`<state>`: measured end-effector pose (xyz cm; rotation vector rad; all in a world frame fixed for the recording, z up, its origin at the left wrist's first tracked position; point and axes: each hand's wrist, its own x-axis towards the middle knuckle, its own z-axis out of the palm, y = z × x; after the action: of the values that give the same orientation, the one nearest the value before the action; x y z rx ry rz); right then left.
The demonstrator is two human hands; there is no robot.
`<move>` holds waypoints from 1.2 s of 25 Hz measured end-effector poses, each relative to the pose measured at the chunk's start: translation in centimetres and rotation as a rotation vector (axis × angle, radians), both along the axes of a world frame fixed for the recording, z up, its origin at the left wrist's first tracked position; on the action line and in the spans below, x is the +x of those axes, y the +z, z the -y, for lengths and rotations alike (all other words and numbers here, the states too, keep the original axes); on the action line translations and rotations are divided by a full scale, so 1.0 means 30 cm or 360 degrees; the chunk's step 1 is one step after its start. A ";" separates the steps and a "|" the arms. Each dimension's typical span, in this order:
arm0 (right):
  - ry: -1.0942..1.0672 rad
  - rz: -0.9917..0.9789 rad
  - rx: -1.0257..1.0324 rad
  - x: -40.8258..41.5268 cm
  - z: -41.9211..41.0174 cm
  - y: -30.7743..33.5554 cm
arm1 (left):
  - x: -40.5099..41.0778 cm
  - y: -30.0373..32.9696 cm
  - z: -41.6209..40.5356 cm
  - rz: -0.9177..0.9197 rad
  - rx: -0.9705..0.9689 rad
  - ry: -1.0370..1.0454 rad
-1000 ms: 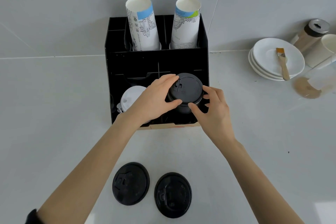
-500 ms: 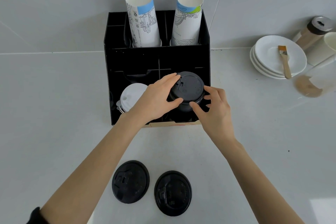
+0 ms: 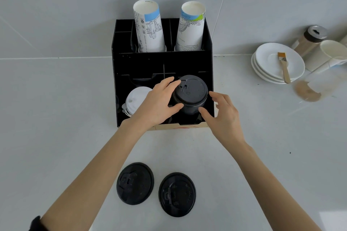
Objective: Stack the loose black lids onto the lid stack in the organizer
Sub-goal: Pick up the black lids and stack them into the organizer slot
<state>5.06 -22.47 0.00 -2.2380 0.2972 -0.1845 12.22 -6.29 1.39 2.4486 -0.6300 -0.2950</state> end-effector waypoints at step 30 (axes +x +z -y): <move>0.0597 -0.0450 -0.0127 -0.547 -0.119 -0.162 | -0.632 -0.217 -0.197 -0.0290 0.0290 -0.0001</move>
<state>-11.35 -18.90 -4.86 -2.3521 0.0151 0.3270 -6.74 -0.38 -5.12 2.5553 -0.5453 -0.5917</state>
